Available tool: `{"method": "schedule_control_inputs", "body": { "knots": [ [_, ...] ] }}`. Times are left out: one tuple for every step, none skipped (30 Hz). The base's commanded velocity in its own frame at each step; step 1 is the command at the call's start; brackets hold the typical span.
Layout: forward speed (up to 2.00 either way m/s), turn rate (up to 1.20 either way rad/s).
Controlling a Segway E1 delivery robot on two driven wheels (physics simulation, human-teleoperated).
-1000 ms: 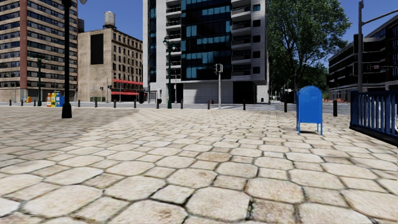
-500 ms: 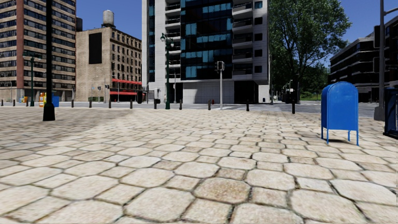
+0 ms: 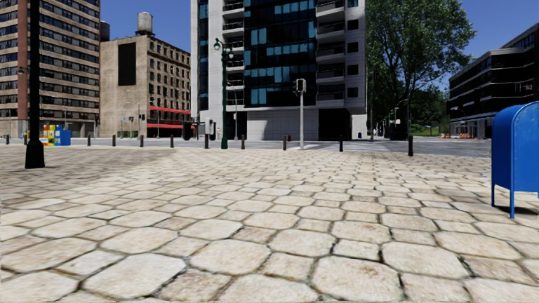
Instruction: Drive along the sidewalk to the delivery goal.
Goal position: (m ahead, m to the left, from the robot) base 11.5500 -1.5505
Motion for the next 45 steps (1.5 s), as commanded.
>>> {"method": "schedule_control_inputs", "body": {
  "knots": [
    [2.0, 0.0],
    [2.0, 0.0],
    [2.0, 0.0],
    [2.0, 0.0],
    [2.0, 0.0],
    [2.0, 0.0],
    [2.0, 0.0],
    [2.0, 0.0],
    [2.0, 0.0],
    [2.0, 0.0],
    [2.0, 0.0],
    [2.0, 0.0],
    [2.0, 0.0],
    [2.0, 0.0],
    [2.0, 0.0],
    [2.0, 0.0],
    [2.0, 0.0],
    [2.0, 0.0],
    [2.0, 0.0],
    [2.0, 0.0],
    [2.0, 0.0],
    [2.0, 0.0],
    [2.0, 0.0],
    [2.0, 0.0],
    [2.0, 0.0],
    [2.0, 0.0],
    [2.0, 0.0],
    [2.0, 0.0],
    [2.0, 0.0],
    [2.0, -0.02],
    [2.0, -0.07],
    [2.0, -0.08],
    [2.0, -0.1],
    [2.0, -0.1],
    [2.0, -0.15],
    [2.0, -0.16],
    [2.0, -0.17],
    [2.0, -0.18],
    [2.0, -0.19],
    [2.0, -0.19],
    [2.0, -0.19],
    [2.0, -0.19],
    [2.0, -0.19],
    [2.0, -0.19],
    [2.0, -0.19]
  ]
}}
